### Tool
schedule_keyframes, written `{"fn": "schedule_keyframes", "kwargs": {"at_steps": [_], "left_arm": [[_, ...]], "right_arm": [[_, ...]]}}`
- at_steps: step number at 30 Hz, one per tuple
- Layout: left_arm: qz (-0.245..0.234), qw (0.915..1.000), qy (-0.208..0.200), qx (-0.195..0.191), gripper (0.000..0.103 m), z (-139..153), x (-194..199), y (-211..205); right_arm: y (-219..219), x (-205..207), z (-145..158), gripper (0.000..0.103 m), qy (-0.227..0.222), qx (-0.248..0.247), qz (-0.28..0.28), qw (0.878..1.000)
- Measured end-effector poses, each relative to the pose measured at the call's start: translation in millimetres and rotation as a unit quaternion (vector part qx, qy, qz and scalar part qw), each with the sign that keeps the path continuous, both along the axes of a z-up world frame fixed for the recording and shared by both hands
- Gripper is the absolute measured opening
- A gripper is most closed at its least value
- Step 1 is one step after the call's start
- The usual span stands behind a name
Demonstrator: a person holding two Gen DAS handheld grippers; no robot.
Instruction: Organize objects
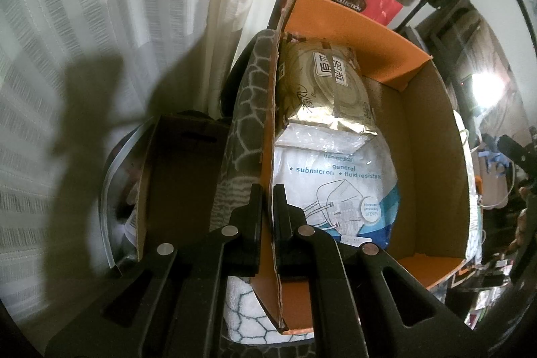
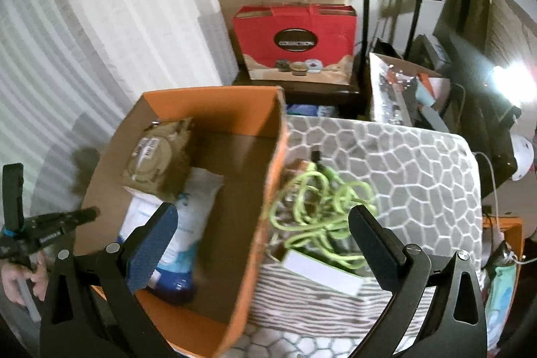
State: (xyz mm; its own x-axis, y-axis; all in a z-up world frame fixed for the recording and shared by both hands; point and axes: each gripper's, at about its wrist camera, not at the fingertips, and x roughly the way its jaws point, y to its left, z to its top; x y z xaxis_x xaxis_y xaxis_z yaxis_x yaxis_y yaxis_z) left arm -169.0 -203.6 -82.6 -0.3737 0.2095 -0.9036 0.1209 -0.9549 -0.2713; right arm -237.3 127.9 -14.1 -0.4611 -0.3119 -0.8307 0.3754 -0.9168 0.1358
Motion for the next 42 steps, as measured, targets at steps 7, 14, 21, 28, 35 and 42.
{"fn": "schedule_keyframes", "kwargs": {"at_steps": [7,14,21,28,35,42], "left_arm": [[0.000,1.0000,0.000,-0.001,0.005,0,0,0],[0.000,1.0000,0.000,-0.001,0.005,1,-1,0],[0.001,1.0000,0.000,-0.006,0.005,1,-2,2],[0.002,1.0000,-0.001,-0.009,0.005,1,-4,3],[0.002,1.0000,-0.001,-0.009,0.005,1,-4,4],[0.002,0.9999,-0.001,-0.010,0.005,0,-5,2]], "right_arm": [[35,-4,-8,0.103,-0.005,-0.001,-0.019,1.000],[64,-13,-26,0.100,-0.016,-0.012,-0.037,0.999],[82,-11,-47,0.094,-0.037,-0.025,-0.035,0.998],[90,1,-66,0.079,-0.055,-0.024,-0.015,0.998],[96,9,-88,0.051,-0.090,-0.041,0.018,0.995],[89,11,-99,0.049,-0.094,-0.038,0.063,0.993]]}}
